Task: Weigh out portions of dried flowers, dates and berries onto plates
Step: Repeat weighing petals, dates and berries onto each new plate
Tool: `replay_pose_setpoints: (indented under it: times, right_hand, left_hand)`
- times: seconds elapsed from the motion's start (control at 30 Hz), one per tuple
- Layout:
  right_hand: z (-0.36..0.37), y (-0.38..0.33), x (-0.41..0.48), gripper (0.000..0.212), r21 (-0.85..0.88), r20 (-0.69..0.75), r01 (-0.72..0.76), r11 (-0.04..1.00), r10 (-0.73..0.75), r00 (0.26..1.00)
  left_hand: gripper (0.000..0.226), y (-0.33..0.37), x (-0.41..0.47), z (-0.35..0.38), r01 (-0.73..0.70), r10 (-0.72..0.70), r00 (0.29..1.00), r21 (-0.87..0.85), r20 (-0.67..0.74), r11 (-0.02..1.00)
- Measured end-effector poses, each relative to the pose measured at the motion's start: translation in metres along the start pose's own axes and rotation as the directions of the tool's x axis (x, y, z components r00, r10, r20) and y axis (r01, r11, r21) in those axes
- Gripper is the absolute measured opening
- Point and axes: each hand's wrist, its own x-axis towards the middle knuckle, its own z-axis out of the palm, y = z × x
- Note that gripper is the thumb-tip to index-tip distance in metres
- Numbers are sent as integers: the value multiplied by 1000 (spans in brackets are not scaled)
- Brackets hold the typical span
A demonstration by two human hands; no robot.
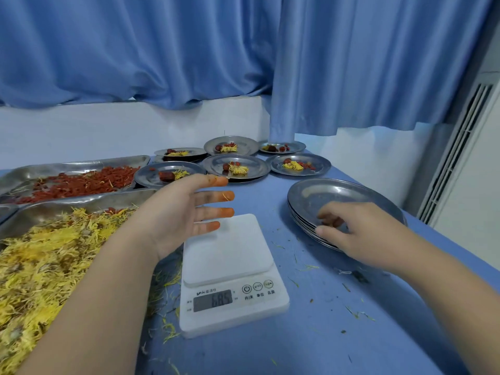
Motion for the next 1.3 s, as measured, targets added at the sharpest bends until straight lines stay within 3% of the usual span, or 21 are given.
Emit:
replay_pose_setpoints:
  times: [0.17,0.3,0.4,0.57,0.67,0.83,1.0,1.13,1.3]
  right_hand:
    - [2,-3,0,14,-72,-19,-39,997,38,999]
    - [5,-9,0,34,-173,-125,-86,981,64,990]
    - [8,-12,-1,38,-141,-185,-87,986,59,981]
    - [6,-13,-4,22,-79,-198,-42,996,26,980]
    - [2,-13,-5,12,-103,-286,-5,995,-25,958]
    - [-4,-14,-4,19,-213,-503,138,967,-229,833]
    - [2,-25,-7,12,-281,-625,282,917,-398,672]
    - [14,-46,-15,12,-353,-598,404,844,-535,597]
    - [32,-73,-22,22,-409,-512,505,760,-649,563]
  left_hand:
    - [26,-1,-1,0,-3,3,1000,23,-27,1000]
    - [26,0,-1,0,0,1,999,32,-48,999]
    - [25,0,-2,2,5,-3,998,38,-56,999]
    - [24,1,-3,2,14,-11,997,42,-72,999]
    - [24,1,-4,2,17,-13,996,41,-92,999]
    - [22,3,-5,2,16,-15,987,5,-159,1000]
    - [17,5,-4,1,-37,13,953,-74,-302,997]
    - [16,9,-1,-6,-188,93,846,-131,-525,973]
    - [19,9,-2,-13,-253,127,806,-142,-578,957]
